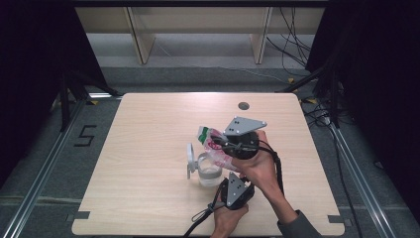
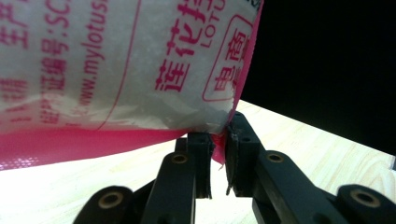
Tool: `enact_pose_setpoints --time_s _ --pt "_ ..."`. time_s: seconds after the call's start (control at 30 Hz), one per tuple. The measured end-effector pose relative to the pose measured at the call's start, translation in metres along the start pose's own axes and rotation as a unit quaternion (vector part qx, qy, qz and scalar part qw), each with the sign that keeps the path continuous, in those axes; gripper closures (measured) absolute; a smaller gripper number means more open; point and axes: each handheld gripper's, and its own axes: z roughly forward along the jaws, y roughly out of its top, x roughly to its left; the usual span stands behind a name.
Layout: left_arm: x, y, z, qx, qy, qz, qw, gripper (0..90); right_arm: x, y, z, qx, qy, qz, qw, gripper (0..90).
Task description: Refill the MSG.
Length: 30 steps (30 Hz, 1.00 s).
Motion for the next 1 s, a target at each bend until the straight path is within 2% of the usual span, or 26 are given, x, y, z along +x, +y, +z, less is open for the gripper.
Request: enact_pose_setpoints --time_s 0.4,0.53,0.7,1.0 --pt "0.0006 0.0011 0.0004 0.001 -0.002 -0.001 1.0 81.0 -0.0002 0.0012 0.0006 0.005 0.003 -0.004 1.0 90.0" --pt "0.0004 0.0011 0.0003 0.002 -0.002 0.0 1.0 81.0 -0.0002 0.0011 0.0009 0.001 0.0 -0.003 1.0 90.0" --pt "0.0004 0.0013 0.0008 0.003 -0.002 0.0 1.0 81.0 -0.0002 0.0011 0.001 0.007 0.008 0.005 0.9999 90.0" --pt "0.0008 0.0017 0.0019 0.0 -0.005 -0.009 0.9999 81.1 0.0016 0.0017 0.0051 0.009 0.004 -0.005 0.9999 90.0"
